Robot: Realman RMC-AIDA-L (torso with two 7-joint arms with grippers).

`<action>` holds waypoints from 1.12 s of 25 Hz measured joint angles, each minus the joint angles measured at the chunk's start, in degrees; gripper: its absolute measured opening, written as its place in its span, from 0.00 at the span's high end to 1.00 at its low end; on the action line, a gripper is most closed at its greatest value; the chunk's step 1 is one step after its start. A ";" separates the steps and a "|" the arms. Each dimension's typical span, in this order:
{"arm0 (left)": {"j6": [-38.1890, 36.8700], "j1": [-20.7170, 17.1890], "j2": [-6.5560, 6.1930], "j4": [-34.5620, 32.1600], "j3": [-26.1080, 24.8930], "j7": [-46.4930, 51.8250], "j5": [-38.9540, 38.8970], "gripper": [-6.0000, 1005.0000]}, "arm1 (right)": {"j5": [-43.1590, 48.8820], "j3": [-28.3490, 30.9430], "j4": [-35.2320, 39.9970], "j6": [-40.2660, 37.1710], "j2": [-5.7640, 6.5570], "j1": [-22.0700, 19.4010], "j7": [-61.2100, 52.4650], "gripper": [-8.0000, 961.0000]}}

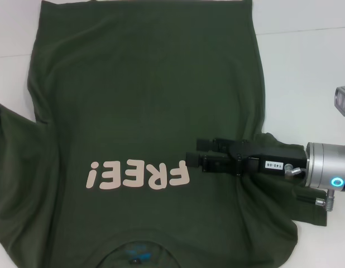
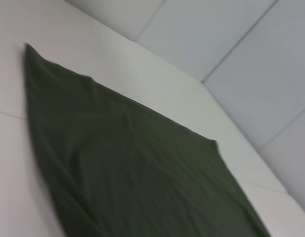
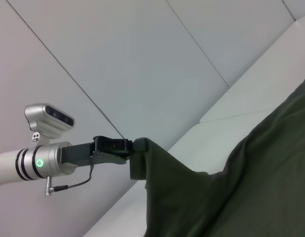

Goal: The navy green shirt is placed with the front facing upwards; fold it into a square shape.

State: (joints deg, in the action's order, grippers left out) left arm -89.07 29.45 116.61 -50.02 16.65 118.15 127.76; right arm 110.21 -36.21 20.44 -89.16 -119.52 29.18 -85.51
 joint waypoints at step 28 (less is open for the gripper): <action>-4.79 -2.43 4.25 -6.23 0.33 -11.86 -7.15 0.97 | 0.00 0.09 -0.60 -0.05 0.00 0.04 -0.04 0.05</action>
State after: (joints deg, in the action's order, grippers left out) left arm -93.86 27.02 120.86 -56.25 16.98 106.29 120.61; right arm 110.21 -36.12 19.84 -89.21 -119.52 29.23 -85.56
